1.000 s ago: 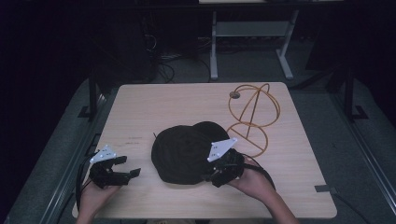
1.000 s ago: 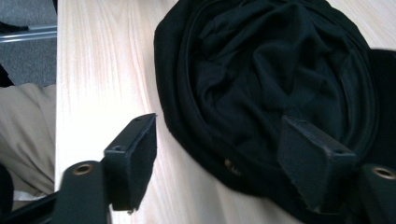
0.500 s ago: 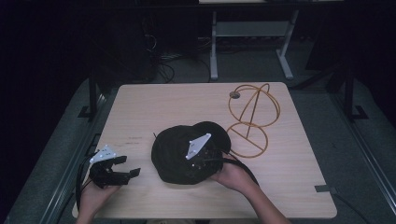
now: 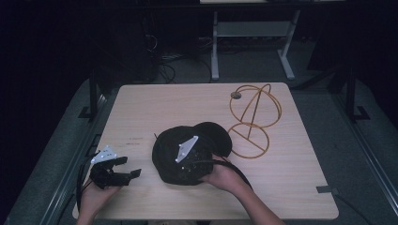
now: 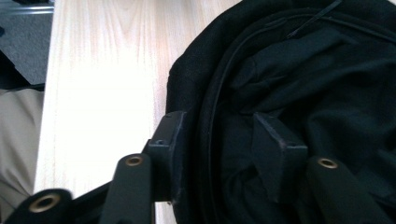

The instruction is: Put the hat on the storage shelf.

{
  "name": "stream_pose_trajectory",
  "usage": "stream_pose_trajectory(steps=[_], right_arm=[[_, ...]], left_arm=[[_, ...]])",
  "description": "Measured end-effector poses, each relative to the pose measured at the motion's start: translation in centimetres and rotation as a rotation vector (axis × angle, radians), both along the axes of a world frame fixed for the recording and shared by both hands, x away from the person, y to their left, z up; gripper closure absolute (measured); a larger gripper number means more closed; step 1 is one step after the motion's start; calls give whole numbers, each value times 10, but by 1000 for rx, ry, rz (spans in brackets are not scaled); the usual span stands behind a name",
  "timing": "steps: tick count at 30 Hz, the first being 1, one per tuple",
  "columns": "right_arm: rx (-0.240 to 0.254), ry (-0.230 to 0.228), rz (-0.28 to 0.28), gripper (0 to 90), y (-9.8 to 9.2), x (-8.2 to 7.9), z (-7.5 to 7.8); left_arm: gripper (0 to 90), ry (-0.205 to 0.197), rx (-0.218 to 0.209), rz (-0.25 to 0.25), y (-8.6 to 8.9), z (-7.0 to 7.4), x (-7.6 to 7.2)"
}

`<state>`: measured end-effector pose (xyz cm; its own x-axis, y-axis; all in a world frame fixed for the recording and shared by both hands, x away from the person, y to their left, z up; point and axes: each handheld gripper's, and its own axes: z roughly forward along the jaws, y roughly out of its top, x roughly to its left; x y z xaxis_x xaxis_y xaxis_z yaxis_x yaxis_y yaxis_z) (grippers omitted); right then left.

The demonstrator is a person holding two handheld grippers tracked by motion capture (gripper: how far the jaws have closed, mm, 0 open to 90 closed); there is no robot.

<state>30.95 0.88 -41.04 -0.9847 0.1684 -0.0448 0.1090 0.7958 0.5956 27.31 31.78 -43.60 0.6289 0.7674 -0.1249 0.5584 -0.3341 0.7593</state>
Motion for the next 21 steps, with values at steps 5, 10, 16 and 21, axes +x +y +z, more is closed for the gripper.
stream_pose_trajectory(steps=[5, 10, 16, 21], right_arm=[[-42, -11, 5, 615, 11, -1, -5], [-70, -32, 2, 670, 19, -2, -10], [-96, -27, -1, 726, 27, -3, -15], [-116, -31, 18, 800, 31, -4, -19]], left_arm=[[179, -1, 4, 0, 0, 0, 0], [179, 6, 6, 0, 0, 0, 0], [180, 4, 5, -7, -2, -1, 0], [179, 2, 6, -8, -3, -1, 0]])
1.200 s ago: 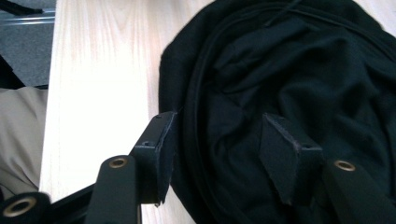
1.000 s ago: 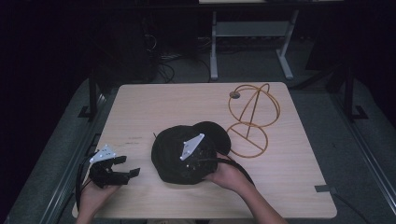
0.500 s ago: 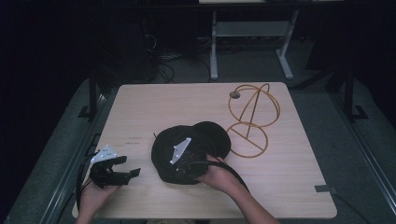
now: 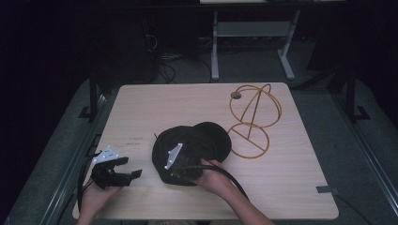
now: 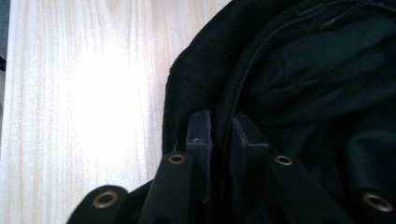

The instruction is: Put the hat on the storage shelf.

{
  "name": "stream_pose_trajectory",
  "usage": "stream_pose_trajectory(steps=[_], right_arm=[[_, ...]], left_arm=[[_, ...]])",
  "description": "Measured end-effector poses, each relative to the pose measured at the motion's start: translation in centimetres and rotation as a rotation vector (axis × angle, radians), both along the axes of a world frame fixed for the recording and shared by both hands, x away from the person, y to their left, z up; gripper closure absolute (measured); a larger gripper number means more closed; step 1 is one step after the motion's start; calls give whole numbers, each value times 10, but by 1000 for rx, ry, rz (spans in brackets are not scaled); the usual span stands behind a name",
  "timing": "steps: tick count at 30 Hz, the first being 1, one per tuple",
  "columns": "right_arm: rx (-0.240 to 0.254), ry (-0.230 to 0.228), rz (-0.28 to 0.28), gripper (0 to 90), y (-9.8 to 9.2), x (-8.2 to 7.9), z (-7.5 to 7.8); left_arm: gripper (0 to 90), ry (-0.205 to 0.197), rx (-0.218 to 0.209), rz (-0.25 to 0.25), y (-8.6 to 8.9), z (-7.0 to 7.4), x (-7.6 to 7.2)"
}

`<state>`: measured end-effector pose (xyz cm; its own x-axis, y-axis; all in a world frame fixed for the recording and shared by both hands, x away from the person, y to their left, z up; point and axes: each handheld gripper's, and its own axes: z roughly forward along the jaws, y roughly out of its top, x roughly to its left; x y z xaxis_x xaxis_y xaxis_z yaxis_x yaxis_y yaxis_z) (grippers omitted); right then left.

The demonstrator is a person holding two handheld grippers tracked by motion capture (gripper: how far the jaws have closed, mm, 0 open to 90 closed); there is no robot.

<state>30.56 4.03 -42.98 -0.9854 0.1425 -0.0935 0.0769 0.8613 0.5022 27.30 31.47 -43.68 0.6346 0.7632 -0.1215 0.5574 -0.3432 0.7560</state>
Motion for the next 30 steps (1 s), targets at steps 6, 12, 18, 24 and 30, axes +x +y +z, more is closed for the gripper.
stream_pose_trajectory(steps=[6, 12, 18, 24, 30], right_arm=[[14, 6, 13, 829, -2, 0, 2], [38, -5, 28, 842, -6, -3, 10], [112, 15, 27, 841, -13, -5, 29], [211, 27, 22, 840, -24, -5, 58], [251, 16, 31, 836, -34, -3, 80]], left_arm=[[176, 1, 9, -2, -1, -1, 0], [176, 1, 8, -4, 0, 0, 0], [176, -3, 18, -23, -4, 1, 0], [176, -19, -11, -40, -8, 5, -1], [176, -52, -39, -79, -18, 12, -5]])
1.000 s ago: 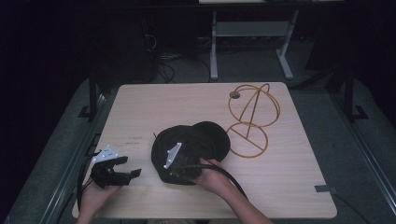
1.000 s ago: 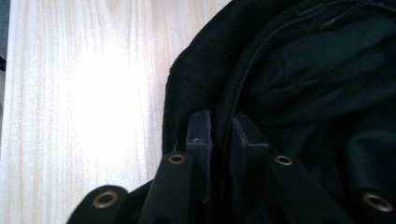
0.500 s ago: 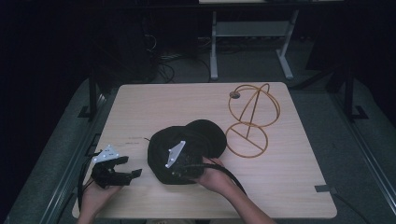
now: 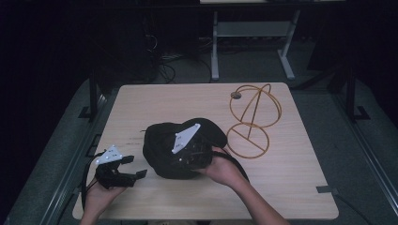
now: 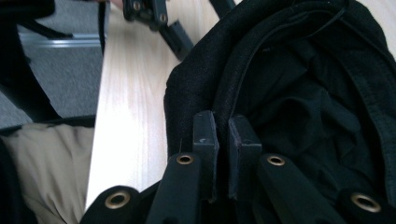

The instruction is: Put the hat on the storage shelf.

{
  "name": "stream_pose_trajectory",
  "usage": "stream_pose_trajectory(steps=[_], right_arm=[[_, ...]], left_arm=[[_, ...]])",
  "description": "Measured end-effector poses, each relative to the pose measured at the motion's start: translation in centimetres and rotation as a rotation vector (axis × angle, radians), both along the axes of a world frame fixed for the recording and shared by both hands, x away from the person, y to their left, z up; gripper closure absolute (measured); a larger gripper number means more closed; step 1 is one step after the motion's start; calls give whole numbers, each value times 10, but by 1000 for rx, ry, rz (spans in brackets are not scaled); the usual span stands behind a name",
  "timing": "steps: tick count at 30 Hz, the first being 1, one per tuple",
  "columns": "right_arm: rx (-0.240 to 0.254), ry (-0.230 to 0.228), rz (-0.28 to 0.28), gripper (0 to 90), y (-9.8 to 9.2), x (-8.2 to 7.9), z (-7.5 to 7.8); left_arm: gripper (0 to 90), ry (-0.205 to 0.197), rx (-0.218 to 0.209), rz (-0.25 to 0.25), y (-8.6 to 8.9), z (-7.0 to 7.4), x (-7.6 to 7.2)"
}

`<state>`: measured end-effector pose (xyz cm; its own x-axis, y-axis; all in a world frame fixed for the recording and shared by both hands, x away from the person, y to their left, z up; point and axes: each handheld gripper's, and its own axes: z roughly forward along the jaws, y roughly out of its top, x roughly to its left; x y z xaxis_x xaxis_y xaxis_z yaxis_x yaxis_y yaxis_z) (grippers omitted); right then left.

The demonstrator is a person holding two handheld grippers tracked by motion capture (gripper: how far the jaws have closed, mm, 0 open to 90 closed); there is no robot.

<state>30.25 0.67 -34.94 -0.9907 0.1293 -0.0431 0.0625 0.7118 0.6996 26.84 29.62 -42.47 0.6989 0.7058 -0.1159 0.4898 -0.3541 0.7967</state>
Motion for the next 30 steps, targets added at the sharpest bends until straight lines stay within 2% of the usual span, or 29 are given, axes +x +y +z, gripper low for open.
stream_pose_trajectory(steps=[3, 8, 9, 12, 17, 24, 30], right_arm=[[19, -4, 3, 839, -4, 1, 4], [61, 16, 3, 840, -9, 3, 14], [61, 17, 3, 840, -10, 3, 17], [62, 9, 3, 840, -12, 6, 23], [72, 2, -7, 841, -16, 13, 32], [90, 8, -10, 841, -19, 15, 40], [111, 16, 14, 842, -17, 13, 46]], left_arm=[[176, -24, -7, -28, -7, 6, -3], [163, -64, -68, -86, -17, 19, -4], [163, -70, -84, -91, -18, 22, -5], [162, -91, -91, -106, -20, 29, -6], [155, -117, -147, -128, -21, 38, -4], [155, -163, -124, -146, -34, 49, 7], [154, -180, -137, -151, -41, 53, 17]])
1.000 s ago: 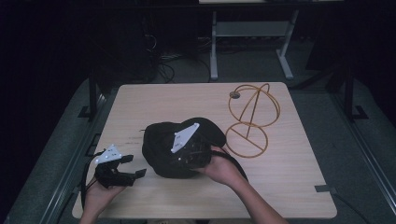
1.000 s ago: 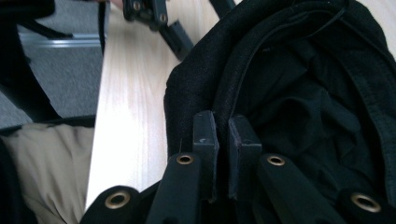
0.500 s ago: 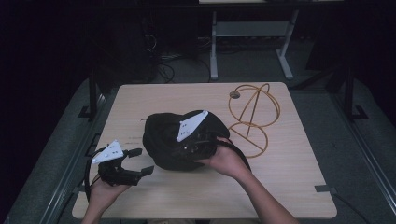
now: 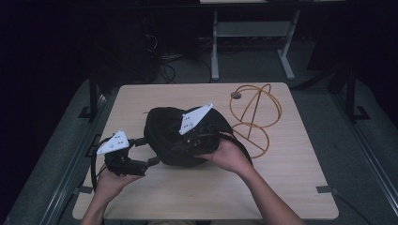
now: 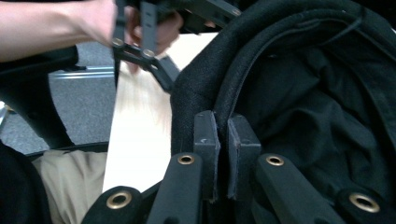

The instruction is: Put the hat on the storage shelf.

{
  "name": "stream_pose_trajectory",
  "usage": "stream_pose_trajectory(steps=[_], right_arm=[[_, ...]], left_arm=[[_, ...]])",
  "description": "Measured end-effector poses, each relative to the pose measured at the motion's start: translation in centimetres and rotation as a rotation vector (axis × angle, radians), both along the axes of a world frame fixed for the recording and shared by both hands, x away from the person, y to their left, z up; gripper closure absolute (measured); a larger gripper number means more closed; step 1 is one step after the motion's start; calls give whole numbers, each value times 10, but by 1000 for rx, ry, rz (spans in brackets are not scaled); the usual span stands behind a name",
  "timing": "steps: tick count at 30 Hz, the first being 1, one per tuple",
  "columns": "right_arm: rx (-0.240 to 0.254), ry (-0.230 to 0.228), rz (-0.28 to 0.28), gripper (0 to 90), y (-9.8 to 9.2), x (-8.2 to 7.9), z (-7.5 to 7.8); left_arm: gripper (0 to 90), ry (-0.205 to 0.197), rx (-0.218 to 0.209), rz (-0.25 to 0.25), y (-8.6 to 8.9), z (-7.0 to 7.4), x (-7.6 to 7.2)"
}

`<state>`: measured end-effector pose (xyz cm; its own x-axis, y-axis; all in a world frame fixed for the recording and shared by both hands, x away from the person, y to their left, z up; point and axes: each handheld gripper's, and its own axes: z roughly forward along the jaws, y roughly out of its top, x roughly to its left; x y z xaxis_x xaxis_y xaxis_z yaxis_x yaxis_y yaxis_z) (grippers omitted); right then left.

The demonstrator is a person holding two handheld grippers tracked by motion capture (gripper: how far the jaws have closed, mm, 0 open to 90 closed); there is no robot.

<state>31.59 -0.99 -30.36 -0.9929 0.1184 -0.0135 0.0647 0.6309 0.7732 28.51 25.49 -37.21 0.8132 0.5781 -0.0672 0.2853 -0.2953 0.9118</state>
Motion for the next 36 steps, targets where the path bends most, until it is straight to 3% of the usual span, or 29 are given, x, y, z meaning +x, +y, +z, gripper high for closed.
stream_pose_trajectory(steps=[6, 8, 14, 18, 25, 32, 36], right_arm=[[11, 4, 43, 845, 7, -4, 5], [15, 8, 47, 848, 8, -3, 4], [29, 28, 53, 853, 6, -4, 5], [45, 32, 48, 853, 2, -3, 5], [94, 58, 16, 840, -13, 3, 1], [65, 56, -21, 791, -23, 8, -8], [81, 68, -26, 767, -26, 9, -12]], left_arm=[[208, -48, 8, -20, -5, 6, 2], [297, -45, -4, -23, -2, 6, 4], [696, -35, -71, -45, 4, 8, 11], [859, -36, -62, -51, 5, 11, 14], [878, -32, -44, -64, 5, 21, 15], [878, -50, -6, -73, -2, 38, 17], [878, -68, 23, -84, -7, 52, 18]])
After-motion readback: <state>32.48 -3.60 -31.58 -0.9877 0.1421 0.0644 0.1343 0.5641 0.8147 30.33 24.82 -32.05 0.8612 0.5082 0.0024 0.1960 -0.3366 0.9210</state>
